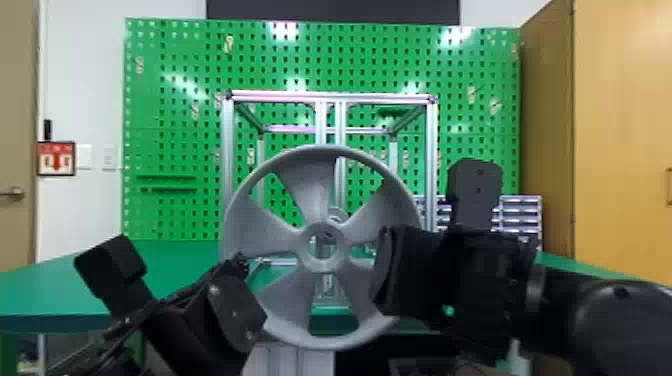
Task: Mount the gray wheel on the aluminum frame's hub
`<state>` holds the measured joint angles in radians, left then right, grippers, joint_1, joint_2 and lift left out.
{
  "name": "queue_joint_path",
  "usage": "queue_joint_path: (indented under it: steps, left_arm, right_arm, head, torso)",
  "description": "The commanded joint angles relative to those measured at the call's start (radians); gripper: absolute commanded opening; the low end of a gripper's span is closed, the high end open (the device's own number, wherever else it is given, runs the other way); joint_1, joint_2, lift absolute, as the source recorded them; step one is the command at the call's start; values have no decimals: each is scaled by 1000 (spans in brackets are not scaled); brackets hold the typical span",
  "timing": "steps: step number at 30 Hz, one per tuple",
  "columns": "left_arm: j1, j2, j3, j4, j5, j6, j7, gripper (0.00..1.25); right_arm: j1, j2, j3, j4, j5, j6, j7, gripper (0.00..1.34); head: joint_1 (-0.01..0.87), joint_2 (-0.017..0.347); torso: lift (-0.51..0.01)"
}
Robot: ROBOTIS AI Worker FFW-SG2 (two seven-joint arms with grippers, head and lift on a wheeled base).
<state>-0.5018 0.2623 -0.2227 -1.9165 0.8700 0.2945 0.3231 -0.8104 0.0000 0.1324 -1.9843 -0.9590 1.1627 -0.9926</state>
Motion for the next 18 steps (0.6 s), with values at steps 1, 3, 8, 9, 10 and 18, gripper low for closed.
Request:
queue_joint_path:
  steps: [1,3,8,9,10,18]
  left_arm:
    - [-21,-2,-6,19,-2,0,1,351]
    - [-27,-2,-7,28,0,0,2,351]
    - [-40,-5,-9,53,-2,0,4,354]
    - [-43,-6,-9,57,-3,0,4,354]
    - [-47,-6,-9,63,-8,0,4,356]
    - [-90,-9,-12,106,-17,0,4,370]
  right_arm:
    - [-19,1,3,24,0,-8,2,166]
    - [-24,1,1,32,0,-11,6,166]
    - [-36,1,-2,55,3,-20,31,166]
    - [-39,1,-2,59,5,-20,35,166]
    - [-42,1,-2,64,8,-20,37,166]
    - [-58,1,-5,82,43,-28,86,166]
  head:
    - [-5,6]
    - [-5,6]
    - [-5,6]
    - [-5,6]
    - [-5,6]
    - [-5,6]
  torso:
    - [-499]
    - [-499]
    - [-499]
    - [-499]
    - [-499]
    - [-499]
